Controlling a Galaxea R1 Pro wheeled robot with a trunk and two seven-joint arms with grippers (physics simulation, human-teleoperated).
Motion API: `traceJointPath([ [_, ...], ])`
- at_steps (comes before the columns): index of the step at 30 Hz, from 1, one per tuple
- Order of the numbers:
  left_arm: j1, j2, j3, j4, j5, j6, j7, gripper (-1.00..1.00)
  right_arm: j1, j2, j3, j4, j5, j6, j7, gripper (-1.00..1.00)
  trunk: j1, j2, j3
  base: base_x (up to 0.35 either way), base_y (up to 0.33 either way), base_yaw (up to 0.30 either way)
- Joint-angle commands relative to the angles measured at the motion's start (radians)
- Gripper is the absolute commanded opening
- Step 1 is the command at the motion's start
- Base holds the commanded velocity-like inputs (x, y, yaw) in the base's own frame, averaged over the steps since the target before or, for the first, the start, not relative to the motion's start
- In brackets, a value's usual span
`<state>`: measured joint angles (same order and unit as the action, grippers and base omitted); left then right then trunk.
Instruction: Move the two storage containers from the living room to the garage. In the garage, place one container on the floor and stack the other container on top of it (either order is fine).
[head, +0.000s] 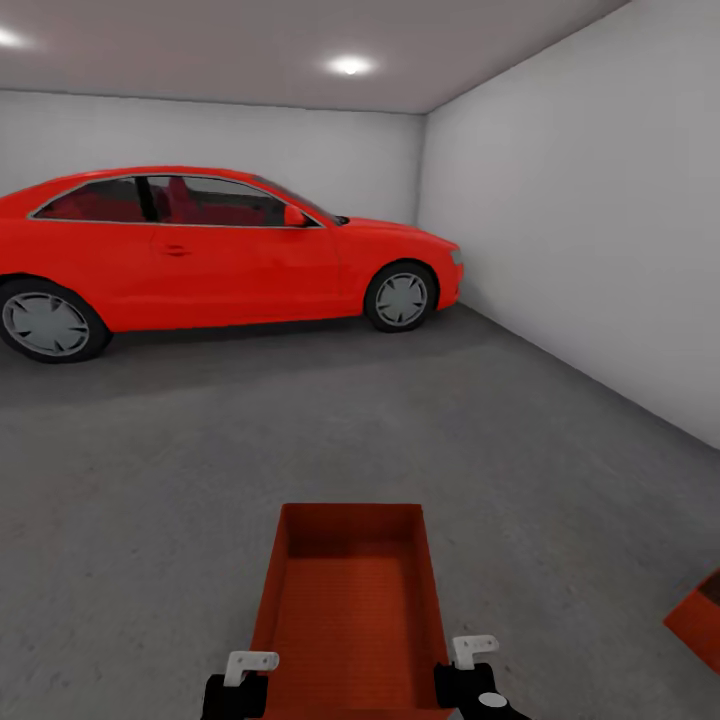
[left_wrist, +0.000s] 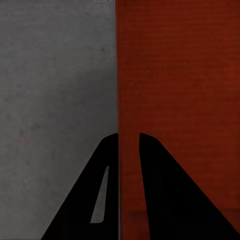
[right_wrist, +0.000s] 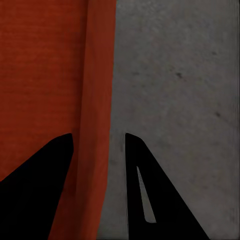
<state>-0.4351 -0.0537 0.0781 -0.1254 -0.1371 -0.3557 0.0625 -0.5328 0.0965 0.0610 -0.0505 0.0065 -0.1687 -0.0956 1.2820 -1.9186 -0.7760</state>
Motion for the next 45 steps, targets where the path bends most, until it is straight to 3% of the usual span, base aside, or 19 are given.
traceJointPath([
  [1,-0.001,0.0,0.026,0.0,-0.007,-0.004,0.014,-1.0,-0.001,0.0,-0.001,0.001,-0.003,-0.003,-0.009,-1.0,0.0,0.0,-0.001,0.0,0.0,-0.266],
  [33,-0.001,0.0,0.026,0.0,-0.007,-0.005,0.014,-1.0,-0.001,0.0,-0.001,0.001,-0.003,-0.003,-0.009,-1.0,0.0,0.0,-0.001,0.0,0.0,-0.265],
  [45,-0.001,-0.001,0.026,0.0,-0.009,-0.003,0.014,-1.0,-0.001,0.0,-0.001,0.001,-0.002,-0.003,-0.009,-1.0,0.0,0.0,-0.001,0.262,0.0,-0.033],
])
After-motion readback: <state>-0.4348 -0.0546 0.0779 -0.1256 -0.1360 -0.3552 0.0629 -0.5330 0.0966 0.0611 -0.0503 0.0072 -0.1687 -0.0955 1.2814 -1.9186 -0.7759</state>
